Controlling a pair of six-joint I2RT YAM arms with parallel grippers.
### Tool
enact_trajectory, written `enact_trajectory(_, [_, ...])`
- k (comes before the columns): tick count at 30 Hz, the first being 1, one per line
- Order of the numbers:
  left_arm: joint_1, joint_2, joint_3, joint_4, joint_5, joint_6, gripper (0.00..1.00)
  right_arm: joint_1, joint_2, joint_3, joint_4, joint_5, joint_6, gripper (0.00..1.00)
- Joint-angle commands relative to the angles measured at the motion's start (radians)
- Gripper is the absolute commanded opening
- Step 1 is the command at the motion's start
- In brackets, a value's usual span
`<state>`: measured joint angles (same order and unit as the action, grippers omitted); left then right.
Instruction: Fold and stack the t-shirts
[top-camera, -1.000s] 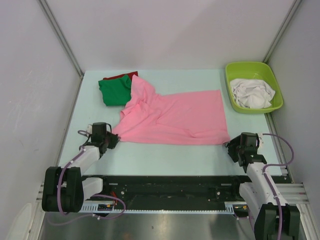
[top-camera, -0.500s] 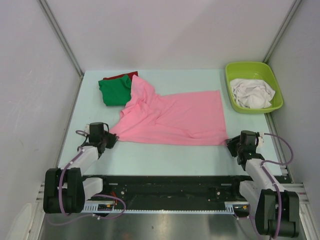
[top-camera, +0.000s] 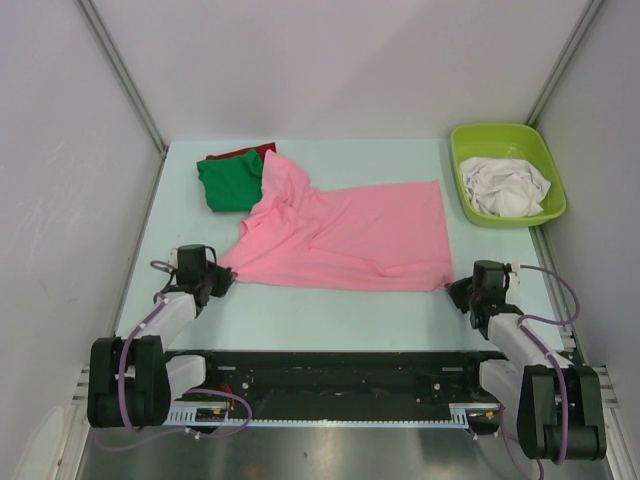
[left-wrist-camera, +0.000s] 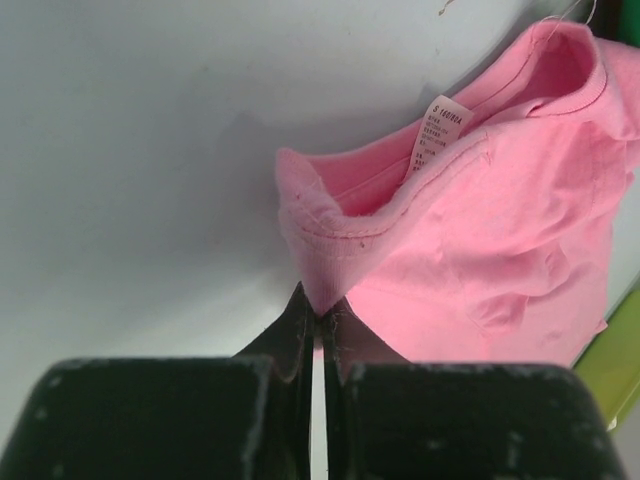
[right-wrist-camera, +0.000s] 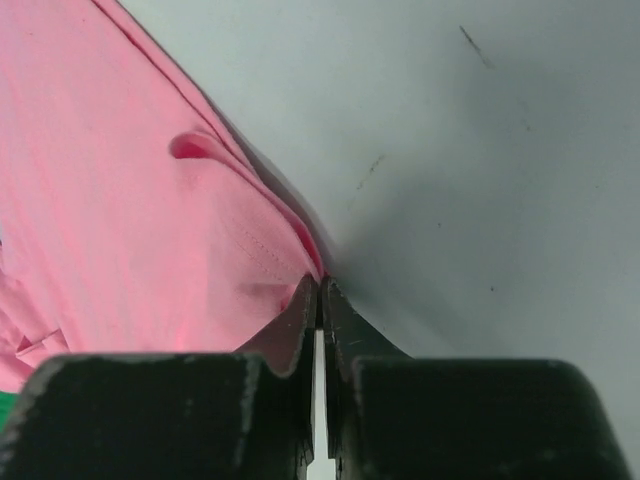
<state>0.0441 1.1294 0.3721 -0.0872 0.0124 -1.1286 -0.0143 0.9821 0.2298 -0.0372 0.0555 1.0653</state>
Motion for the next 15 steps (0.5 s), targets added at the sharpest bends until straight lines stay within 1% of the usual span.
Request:
enact_trajectory(1, [0.016,-0.023,0.001,0.009,0.004,0.024,0.00,0.004,0.004,0.002,-0.078,0.050,-0.001,0.00])
enact_trajectory(5, [0.026,-0.037,-0.004,-0.002,0.008,0.032,0.00,-0.035,-0.022,0.042,-0.141,0.053,-0.062,0.00])
enact_trajectory(8, [0.028,-0.066,-0.007,-0.022,0.012,0.036,0.00,-0.067,-0.078,0.080,-0.236,0.075,-0.100,0.00])
enact_trajectory(12, [0.028,-0.135,-0.022,-0.065,0.015,0.035,0.00,-0.099,-0.157,0.095,-0.329,0.075,-0.154,0.00])
enact_trajectory(15, [0.027,-0.216,-0.044,-0.112,0.003,0.021,0.00,-0.108,-0.192,0.097,-0.395,0.081,-0.166,0.00])
